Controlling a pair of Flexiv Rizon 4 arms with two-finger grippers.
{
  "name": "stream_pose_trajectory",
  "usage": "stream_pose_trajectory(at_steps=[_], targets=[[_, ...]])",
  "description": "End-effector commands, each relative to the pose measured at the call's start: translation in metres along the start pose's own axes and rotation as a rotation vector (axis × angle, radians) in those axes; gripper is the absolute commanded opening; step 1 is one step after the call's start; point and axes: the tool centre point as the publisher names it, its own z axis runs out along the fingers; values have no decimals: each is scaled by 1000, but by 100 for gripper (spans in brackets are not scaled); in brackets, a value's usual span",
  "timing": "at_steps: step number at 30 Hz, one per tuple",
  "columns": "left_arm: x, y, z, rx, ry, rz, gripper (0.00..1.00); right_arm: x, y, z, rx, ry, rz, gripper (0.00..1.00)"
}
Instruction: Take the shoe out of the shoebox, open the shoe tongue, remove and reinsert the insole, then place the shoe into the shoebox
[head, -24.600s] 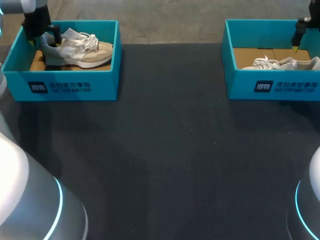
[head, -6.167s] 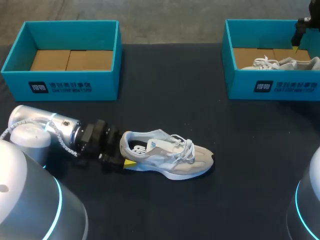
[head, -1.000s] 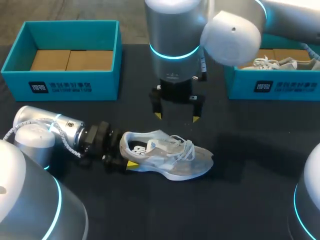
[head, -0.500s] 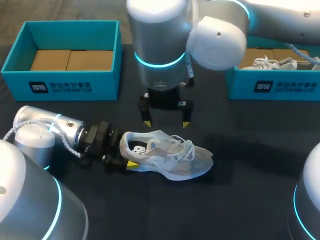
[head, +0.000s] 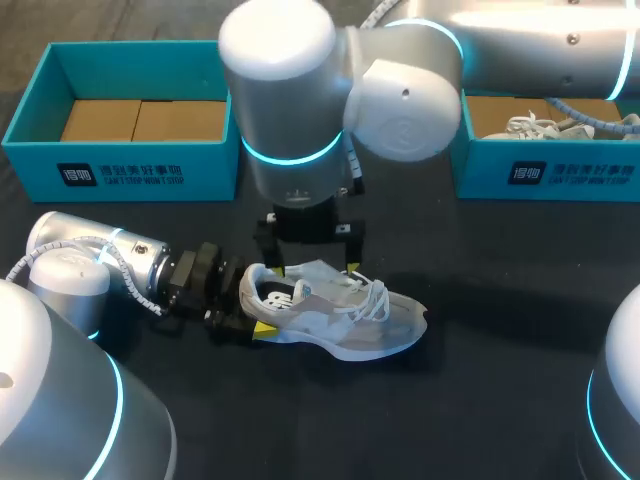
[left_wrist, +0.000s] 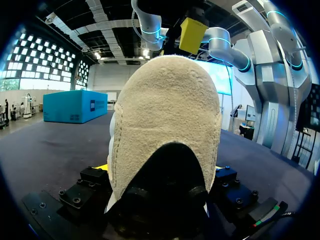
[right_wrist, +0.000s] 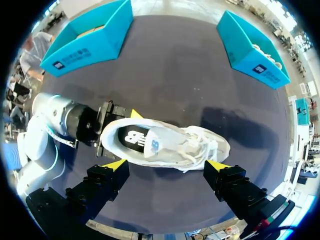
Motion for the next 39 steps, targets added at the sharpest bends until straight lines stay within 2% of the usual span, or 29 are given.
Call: stream_pose_trajectory(at_steps=[1, 8, 14, 26, 39], targets=[[0, 1, 1, 0, -1, 0, 0, 23, -7, 9, -19, -145, 175, 100], [0, 1, 1, 0, -1, 0, 0, 22, 1, 31, 7, -217, 185, 100], [0, 1, 1, 0, -1, 0, 0, 18, 7, 46, 2, -235, 211, 100], [0, 1, 1, 0, -1, 0, 0, 15, 5, 54, -28, -277, 233, 100], [0, 1, 1, 0, -1, 0, 0, 9, 9, 67, -67, -345, 337, 100]])
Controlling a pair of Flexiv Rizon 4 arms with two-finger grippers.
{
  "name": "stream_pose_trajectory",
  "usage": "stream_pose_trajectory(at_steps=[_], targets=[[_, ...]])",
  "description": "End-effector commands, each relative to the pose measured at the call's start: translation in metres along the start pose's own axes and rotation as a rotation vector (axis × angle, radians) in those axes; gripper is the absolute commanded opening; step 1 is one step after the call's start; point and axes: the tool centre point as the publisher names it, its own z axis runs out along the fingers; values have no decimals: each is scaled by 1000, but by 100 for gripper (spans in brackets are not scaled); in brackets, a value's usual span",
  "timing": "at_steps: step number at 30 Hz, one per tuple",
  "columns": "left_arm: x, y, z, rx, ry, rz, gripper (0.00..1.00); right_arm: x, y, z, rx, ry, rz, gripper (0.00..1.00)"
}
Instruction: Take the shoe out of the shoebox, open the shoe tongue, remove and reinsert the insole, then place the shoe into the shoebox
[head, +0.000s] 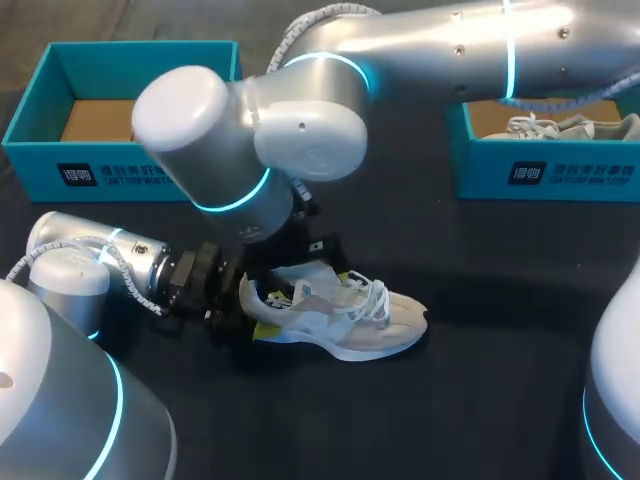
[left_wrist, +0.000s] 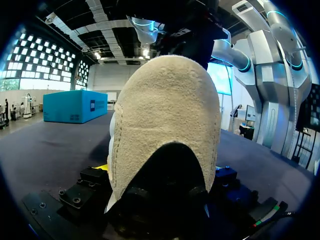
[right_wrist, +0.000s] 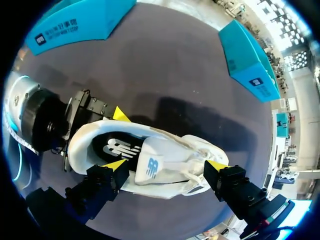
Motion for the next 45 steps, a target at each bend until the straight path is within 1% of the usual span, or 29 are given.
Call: stream_pose_trajectory(at_steps=[1, 8, 12, 14, 15, 17, 20, 28, 38, 41, 44, 45], targets=[[0, 1, 1, 0, -1, 0, 0, 10, -2, 3, -11, -77, 431, 100], [0, 1, 1, 0, -1, 0, 0, 13, 0, 11, 0, -115, 488, 100], [0, 1, 1, 0, -1, 0, 0, 10, -1, 16, -7, -125, 551, 100], [0, 1, 1, 0, -1, 0, 0, 10, -1, 16, -6, -130, 558, 100], [0, 1, 1, 0, -1, 0, 0, 9, -3, 19, -12, -135, 599, 100], [0, 1, 1, 0, -1, 0, 0, 8, -6, 20, -15, -156, 634, 100], [0, 1, 1, 0, -1, 0, 0, 5, -10, 19, -28, -171, 679, 100], [0, 1, 1, 0, -1, 0, 0, 0, -15, 13, -49, -182, 739, 100], [0, 1, 1, 0, -1, 0, 0, -11, -13, 13, -44, -186, 794, 100], [0, 1, 1, 0, -1, 0, 0, -16, -11, 12, -49, -168, 839, 100], [0, 1, 1, 0, -1, 0, 0, -20, -10, 12, -49, -156, 851, 100], [0, 1, 1, 0, -1, 0, 0, -23, -10, 10, -54, -148, 859, 100]])
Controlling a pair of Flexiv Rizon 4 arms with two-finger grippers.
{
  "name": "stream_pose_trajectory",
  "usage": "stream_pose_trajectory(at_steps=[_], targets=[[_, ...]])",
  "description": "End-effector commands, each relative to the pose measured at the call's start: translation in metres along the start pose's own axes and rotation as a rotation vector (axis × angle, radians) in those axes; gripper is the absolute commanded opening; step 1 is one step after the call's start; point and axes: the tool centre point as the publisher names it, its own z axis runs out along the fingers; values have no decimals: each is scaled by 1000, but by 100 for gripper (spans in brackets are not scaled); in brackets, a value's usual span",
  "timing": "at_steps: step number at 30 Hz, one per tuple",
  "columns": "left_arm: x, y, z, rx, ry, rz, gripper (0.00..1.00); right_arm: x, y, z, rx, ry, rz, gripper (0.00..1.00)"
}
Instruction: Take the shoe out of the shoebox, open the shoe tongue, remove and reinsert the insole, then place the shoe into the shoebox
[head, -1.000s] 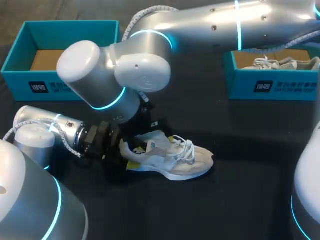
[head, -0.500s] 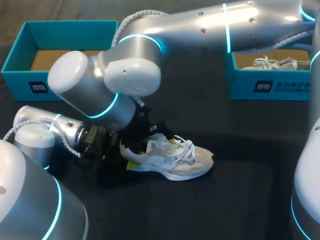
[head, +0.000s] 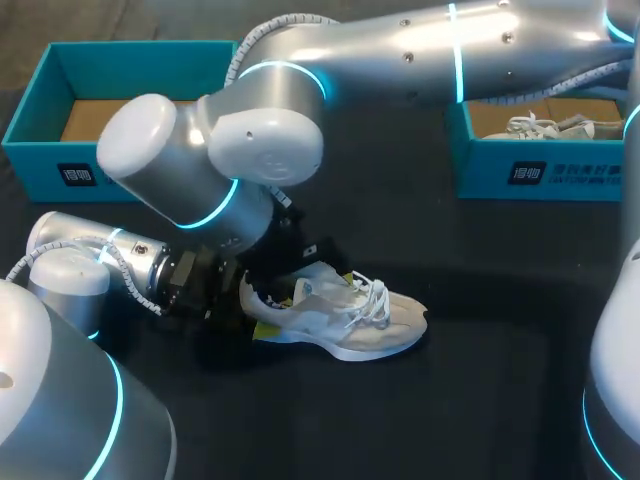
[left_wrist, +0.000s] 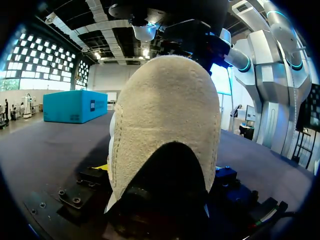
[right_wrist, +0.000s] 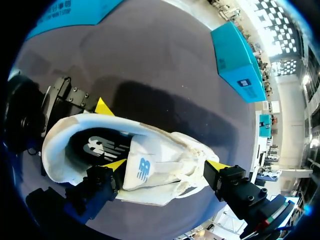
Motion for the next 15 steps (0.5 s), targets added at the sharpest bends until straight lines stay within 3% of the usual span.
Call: stream_pose_trajectory(at_steps=[1, 15], targets=[[0, 1, 1, 0, -1, 0, 0, -14, -5, 0, -16, 42, 898, 100], [0, 1, 1, 0, -1, 0, 0, -30, -11, -6, 12, 109, 942, 100]])
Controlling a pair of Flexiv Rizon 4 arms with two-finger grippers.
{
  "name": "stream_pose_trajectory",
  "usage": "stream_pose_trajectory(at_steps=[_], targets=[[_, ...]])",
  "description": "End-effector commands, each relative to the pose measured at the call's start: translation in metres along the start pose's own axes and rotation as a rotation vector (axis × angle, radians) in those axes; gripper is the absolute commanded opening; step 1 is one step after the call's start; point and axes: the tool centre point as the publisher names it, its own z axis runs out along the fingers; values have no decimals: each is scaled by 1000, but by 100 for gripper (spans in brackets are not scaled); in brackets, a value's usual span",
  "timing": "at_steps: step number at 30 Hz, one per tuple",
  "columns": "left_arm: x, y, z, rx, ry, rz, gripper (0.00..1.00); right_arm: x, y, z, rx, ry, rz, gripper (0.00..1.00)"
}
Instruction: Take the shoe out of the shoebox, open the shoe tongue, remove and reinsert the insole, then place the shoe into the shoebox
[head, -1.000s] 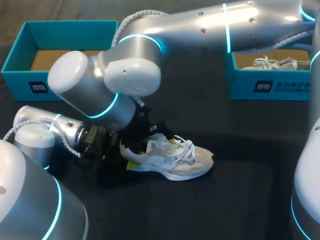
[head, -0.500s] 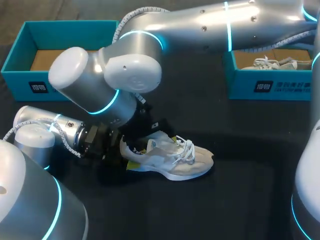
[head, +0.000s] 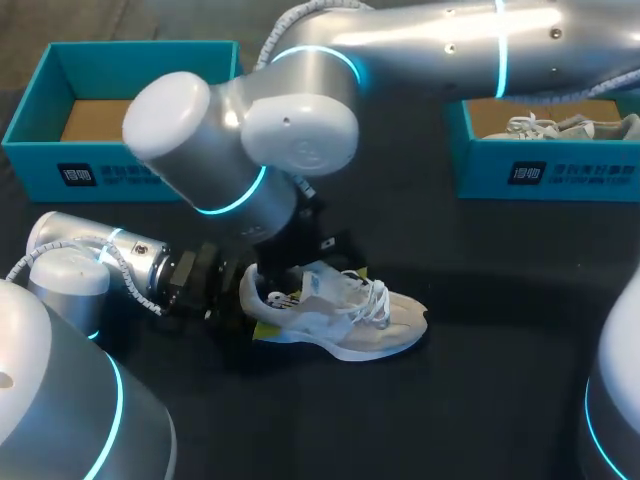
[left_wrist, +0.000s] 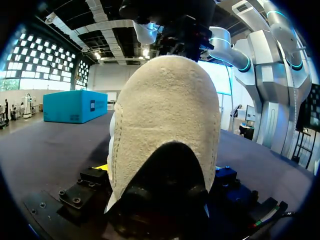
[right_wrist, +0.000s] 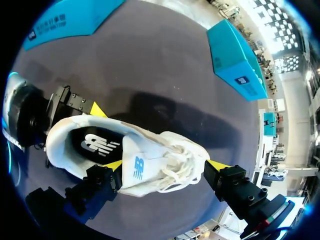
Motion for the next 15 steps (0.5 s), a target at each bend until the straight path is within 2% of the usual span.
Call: stream_pose_trajectory(at_steps=[1, 4, 6, 7, 8, 11, 13, 15], targets=[[0, 1, 1, 0, -1, 0, 0, -7, -6, 4, 7, 58, 921, 100], [0, 1, 1, 0, -1, 0, 0, -6, -5, 7, 19, 77, 922, 100], [0, 1, 1, 0, -1, 0, 0, -5, -5, 7, 25, 93, 925, 90], [0, 1, 1, 0, -1, 0, 0, -5, -5, 7, 26, 93, 926, 78], [0, 1, 1, 0, -1, 0, 0, -4, -5, 7, 27, 94, 927, 75], [0, 1, 1, 0, -1, 0, 0, -4, -6, 5, 34, 99, 932, 46], [0, 1, 1, 0, -1, 0, 0, -4, -7, 3, 35, 103, 934, 42], [0, 1, 1, 0, -1, 0, 0, -6, -9, 1, 38, 104, 936, 43]])
